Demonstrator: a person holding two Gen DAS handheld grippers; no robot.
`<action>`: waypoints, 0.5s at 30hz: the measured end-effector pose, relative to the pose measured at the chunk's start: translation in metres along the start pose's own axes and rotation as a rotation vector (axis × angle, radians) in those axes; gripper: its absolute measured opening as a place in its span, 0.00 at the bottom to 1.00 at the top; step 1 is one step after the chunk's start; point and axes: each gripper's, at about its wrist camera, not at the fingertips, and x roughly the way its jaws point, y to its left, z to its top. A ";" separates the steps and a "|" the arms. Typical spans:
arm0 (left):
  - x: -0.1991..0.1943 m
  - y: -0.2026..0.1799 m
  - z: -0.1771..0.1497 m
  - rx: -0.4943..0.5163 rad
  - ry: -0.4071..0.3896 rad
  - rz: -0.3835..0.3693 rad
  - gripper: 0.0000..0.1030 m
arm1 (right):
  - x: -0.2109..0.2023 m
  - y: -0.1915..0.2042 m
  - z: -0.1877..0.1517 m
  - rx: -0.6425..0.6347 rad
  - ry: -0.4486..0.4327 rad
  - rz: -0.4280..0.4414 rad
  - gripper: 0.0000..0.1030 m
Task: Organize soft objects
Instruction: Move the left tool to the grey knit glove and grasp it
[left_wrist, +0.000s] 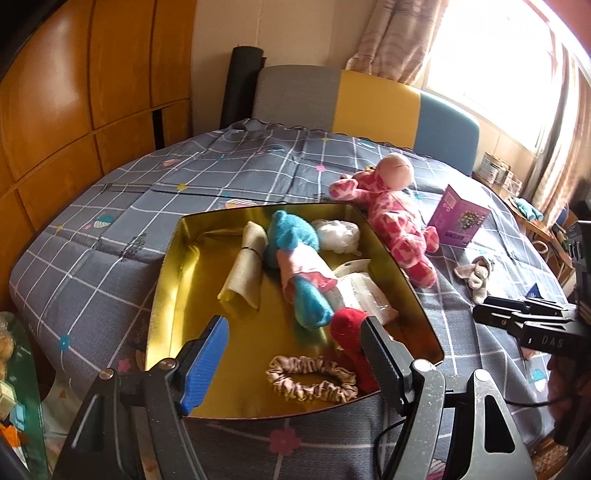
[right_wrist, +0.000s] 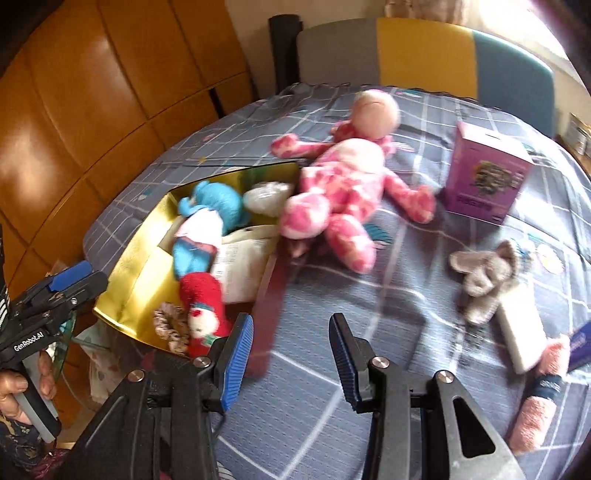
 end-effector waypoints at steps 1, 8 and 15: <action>0.000 -0.003 0.000 0.006 0.000 -0.002 0.72 | -0.003 -0.006 -0.002 0.009 -0.002 -0.010 0.42; 0.002 -0.026 0.003 0.062 0.002 -0.030 0.72 | -0.028 -0.058 -0.017 0.100 -0.024 -0.094 0.42; 0.005 -0.053 0.007 0.134 0.004 -0.065 0.72 | -0.060 -0.113 -0.037 0.207 -0.055 -0.195 0.42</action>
